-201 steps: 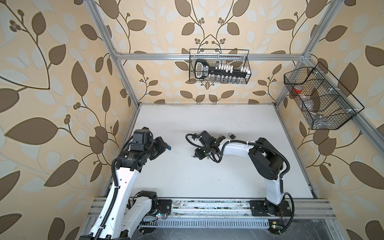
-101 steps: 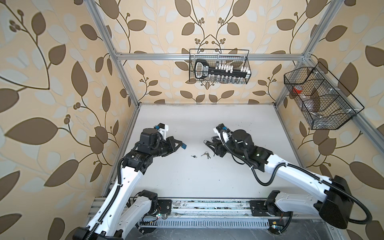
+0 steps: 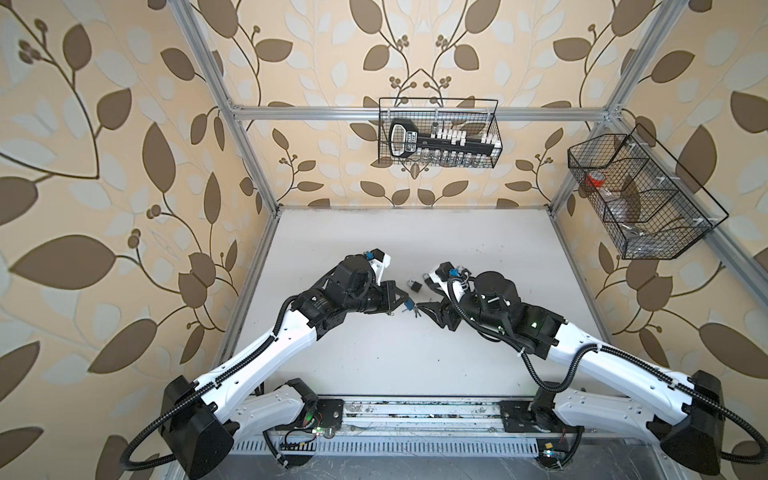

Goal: Lock with the key

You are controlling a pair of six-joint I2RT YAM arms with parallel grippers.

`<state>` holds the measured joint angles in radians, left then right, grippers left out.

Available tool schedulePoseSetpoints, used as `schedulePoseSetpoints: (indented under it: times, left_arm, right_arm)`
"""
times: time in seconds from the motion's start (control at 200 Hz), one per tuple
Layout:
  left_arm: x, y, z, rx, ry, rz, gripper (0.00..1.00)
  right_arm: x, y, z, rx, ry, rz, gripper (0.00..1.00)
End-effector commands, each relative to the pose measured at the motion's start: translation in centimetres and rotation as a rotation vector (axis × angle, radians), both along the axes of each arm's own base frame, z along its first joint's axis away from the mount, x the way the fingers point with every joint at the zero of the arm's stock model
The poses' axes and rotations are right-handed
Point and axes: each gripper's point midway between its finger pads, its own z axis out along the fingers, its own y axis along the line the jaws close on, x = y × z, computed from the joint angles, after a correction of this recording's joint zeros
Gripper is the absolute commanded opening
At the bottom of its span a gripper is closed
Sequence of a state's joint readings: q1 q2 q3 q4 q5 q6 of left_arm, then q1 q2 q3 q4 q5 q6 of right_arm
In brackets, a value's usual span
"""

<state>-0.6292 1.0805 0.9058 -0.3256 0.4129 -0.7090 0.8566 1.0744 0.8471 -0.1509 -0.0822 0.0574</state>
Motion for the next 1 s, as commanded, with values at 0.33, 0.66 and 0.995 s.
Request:
schedulePoseSetpoints:
  times: [0.33,0.66,0.995]
  left_arm:
    - [0.5,-1.3,4.3,-0.080,-0.104,-0.009,0.00]
    - [0.2,-1.3,4.3,-0.077,-0.103,-0.015,0.00]
    - [0.1,-1.3,4.4,-0.081,-0.105,-0.016,0.00]
  right_arm:
    - [0.8,2.3,0.0,-0.011,0.002,0.048,0.61]
    - [1.1,3.5,0.1,0.004,0.008,0.081,0.46]
    - [1.2,3.6,-0.3,-0.003,0.016,0.079,0.36]
